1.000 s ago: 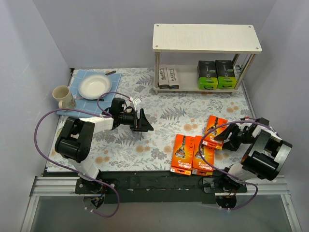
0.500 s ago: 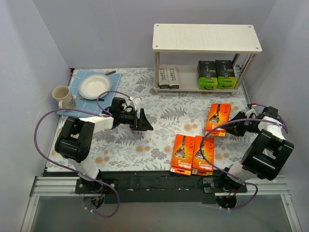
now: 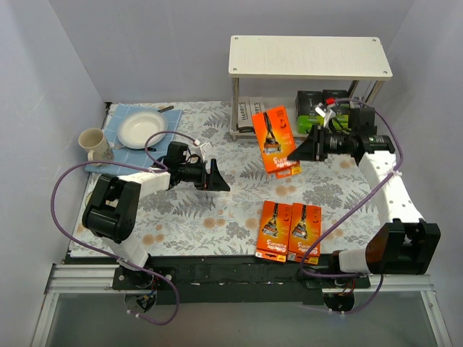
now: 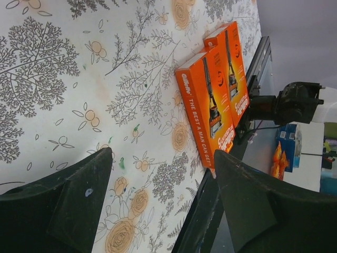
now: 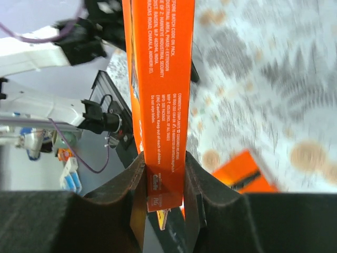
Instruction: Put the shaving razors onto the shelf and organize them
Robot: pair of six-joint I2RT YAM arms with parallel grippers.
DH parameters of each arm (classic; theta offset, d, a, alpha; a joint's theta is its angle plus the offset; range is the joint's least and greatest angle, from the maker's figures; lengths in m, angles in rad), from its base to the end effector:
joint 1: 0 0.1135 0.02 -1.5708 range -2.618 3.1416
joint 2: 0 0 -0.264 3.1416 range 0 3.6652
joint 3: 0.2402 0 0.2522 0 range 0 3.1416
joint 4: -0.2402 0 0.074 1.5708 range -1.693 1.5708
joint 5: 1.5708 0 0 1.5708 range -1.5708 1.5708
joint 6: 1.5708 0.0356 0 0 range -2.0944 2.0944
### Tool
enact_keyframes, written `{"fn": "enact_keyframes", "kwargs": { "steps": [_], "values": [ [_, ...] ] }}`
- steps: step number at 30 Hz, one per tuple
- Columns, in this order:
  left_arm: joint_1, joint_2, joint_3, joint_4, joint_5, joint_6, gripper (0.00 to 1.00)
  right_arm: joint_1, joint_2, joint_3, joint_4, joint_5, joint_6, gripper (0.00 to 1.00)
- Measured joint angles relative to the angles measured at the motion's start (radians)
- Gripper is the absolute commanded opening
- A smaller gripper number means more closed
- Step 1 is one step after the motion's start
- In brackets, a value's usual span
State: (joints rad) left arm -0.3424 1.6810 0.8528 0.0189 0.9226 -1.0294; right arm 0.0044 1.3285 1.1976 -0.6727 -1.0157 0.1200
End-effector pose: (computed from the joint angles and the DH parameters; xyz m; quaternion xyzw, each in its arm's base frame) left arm 0.2964 -0.1358 0.1669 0.1242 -0.8385 0.5306 0.0042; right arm 0.2716 0.0314 0.3305 -0.1349 0.8194 0.4704 0.2984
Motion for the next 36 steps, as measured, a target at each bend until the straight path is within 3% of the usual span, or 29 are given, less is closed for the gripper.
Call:
{"fn": "enact_keyframes", "kwargs": {
  "steps": [11, 17, 26, 36],
  "values": [
    [0.000, -0.024, -0.001, -0.133, -0.051, 0.147, 0.76, 0.135, 0.384, 0.770, 0.244, -0.006, 0.191, 0.21],
    [0.000, -0.043, -0.004, -0.221, -0.064, 0.269, 0.73, 0.198, 0.579, 0.977, 0.372, 0.026, 0.285, 0.22],
    [0.000, -0.052, -0.062, -0.318, -0.064, 0.369, 0.73, 0.174, 0.724, 1.032, 0.583, 0.165, 0.397, 0.31],
    [0.000, -0.042, 0.003, -0.340, -0.071, 0.412, 0.73, 0.159, 0.760, 1.036, 0.621, 0.230, 0.428, 0.78]
  ]
}}
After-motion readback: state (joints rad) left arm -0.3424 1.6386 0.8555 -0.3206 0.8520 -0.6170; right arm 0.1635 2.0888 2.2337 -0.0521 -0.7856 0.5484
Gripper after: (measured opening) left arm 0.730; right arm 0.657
